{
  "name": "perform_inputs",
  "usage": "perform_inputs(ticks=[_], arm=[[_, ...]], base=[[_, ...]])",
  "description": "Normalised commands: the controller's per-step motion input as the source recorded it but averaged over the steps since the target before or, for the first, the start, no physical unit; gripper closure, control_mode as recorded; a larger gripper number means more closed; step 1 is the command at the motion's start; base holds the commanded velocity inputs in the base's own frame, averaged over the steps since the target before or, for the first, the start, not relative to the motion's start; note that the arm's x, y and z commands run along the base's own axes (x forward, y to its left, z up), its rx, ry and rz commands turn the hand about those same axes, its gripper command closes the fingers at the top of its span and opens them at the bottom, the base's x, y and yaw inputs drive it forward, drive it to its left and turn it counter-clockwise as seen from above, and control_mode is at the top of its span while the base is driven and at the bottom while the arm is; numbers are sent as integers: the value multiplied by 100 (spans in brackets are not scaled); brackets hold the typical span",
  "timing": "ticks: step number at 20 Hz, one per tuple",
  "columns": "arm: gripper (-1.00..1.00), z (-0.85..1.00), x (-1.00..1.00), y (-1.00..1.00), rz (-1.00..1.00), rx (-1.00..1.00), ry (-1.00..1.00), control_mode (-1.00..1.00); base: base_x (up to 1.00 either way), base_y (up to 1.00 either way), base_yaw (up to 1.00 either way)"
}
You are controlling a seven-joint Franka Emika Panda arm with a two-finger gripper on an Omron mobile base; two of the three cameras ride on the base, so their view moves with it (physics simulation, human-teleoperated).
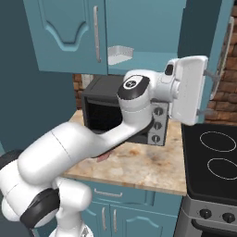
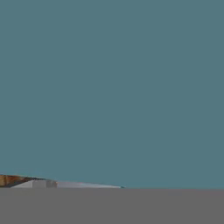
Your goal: Retrieve the tupperware from the cabinet, then place the raw meat into the tupperware to avoid contamination.
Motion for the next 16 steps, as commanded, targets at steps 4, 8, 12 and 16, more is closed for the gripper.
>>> perform_inputs(ticks=[4, 8, 12, 16], arm=[[-100, -14, 0, -53, -13, 0, 4, -100], [-100, -8, 0, -43, -11, 0, 4, -100], [-100, -1, -1, -30, -7, 1, 3, -100], [-100, 4, -7, -11, -3, 4, 1, -100]], base=[[0, 0, 0], [0, 0, 0], [0, 0, 0], [0, 0, 0]])
